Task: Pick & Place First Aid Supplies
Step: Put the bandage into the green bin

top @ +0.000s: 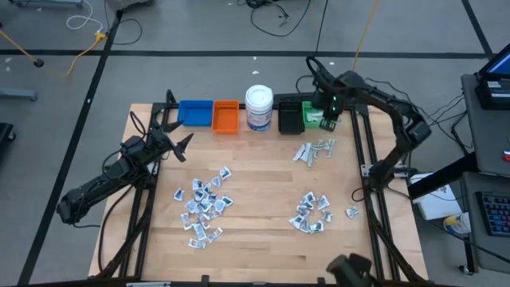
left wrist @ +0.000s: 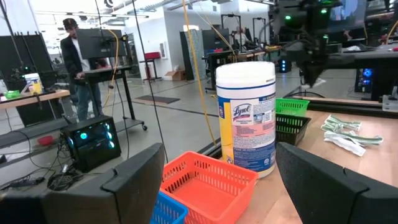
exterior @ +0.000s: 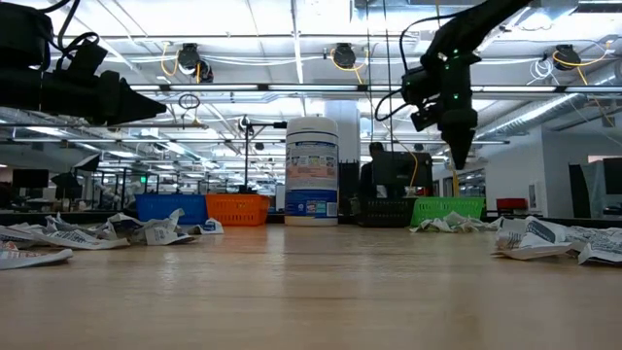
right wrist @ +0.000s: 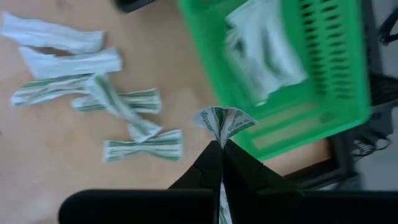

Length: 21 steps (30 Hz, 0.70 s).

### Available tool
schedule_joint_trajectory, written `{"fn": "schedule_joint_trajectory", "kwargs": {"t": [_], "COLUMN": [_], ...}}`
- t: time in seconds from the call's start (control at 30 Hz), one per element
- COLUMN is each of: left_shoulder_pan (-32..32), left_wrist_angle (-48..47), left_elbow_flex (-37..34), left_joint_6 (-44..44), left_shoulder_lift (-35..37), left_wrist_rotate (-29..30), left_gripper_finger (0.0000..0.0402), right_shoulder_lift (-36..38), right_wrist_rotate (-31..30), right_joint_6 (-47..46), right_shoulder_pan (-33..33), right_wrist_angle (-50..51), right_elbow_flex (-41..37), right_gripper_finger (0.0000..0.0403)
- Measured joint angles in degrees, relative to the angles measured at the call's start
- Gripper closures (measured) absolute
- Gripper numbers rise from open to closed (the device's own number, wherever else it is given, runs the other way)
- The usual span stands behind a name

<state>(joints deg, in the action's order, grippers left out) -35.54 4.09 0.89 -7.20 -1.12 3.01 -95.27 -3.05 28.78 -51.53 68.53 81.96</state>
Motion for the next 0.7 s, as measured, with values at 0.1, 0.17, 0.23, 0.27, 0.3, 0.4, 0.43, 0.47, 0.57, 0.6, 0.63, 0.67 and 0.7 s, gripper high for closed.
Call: {"fn": "schedule_joint_trajectory", "kwargs": {"t": [0.1, 0.17, 0.23, 0.27, 0.3, 0.4, 0.43, 0.47, 0.57, 0.6, 0.63, 0.67, 0.7], "left_shoulder_pan": [0.0, 0.0, 0.0, 0.0, 0.0, 0.0, 0.0, 0.0, 0.0, 0.0, 0.0, 0.0, 0.0], "left_wrist_angle": [0.0, 0.0, 0.0, 0.0, 0.0, 0.0, 0.0, 0.0, 0.0, 0.0, 0.0, 0.0, 0.0], "left_elbow_flex": [0.0, 0.0, 0.0, 0.0, 0.0, 0.0, 0.0, 0.0, 0.0, 0.0, 0.0, 0.0, 0.0], "left_joint_6": [0.0, 0.0, 0.0, 0.0, 0.0, 0.0, 0.0, 0.0, 0.0, 0.0, 0.0, 0.0, 0.0], "left_shoulder_lift": [0.0, 0.0, 0.0, 0.0, 0.0, 0.0, 0.0, 0.0, 0.0, 0.0, 0.0, 0.0, 0.0], "left_wrist_rotate": [0.0, 0.0, 0.0, 0.0, 0.0, 0.0, 0.0, 0.0, 0.0, 0.0, 0.0, 0.0, 0.0], "left_gripper_finger": [0.0092, 0.0091, 0.0091, 0.0091, 0.0092, 0.0091, 0.0092, 0.0091, 0.0091, 0.0091, 0.0092, 0.0092, 0.0091], "right_shoulder_lift": [-3.0, -4.8, -6.5, -7.1, -7.7, -8.9, -9.4, -9.8, -10.4, -10.5, -10.6, -10.6, -10.6], "right_wrist_rotate": [-0.2, -0.2, -0.1, 0.1, 0.1, 0.2, 0.1, 0.1, 0.1, 0.2, 0.2, 0.2, 0.3], "right_joint_6": [2.5, 3.7, 4.0, 4.1, 4.1, 4.7, 4.7, 4.8, 4.9, 4.9, 5.0, 5.2, 5.4], "right_shoulder_pan": [-1.8, -2.4, -3.2, -3.6, -3.9, -4.5, -4.5, -4.5, -4.4, -4.3, -4.2, -4.2, -4.2], "right_wrist_angle": [-0.1, -0.2, -0.4, -0.8, -1.1, -1.4, -1.6, -1.7, -4.7, -5.8, -6.6, -7.6, -8.4], "right_elbow_flex": [3.5, 5.8, 7.5, 8.0, 8.5, 9.1, 9.1, 9.0, 8.3, 8.0, 7.7, 7.2, 6.8], "right_gripper_finger": [0.0403, 0.0403, 0.0403, 0.0403, 0.0403, 0.0403, 0.0403, 0.0403, 0.0403, 0.0403, 0.0403, 0.0403, 0.0403]}}
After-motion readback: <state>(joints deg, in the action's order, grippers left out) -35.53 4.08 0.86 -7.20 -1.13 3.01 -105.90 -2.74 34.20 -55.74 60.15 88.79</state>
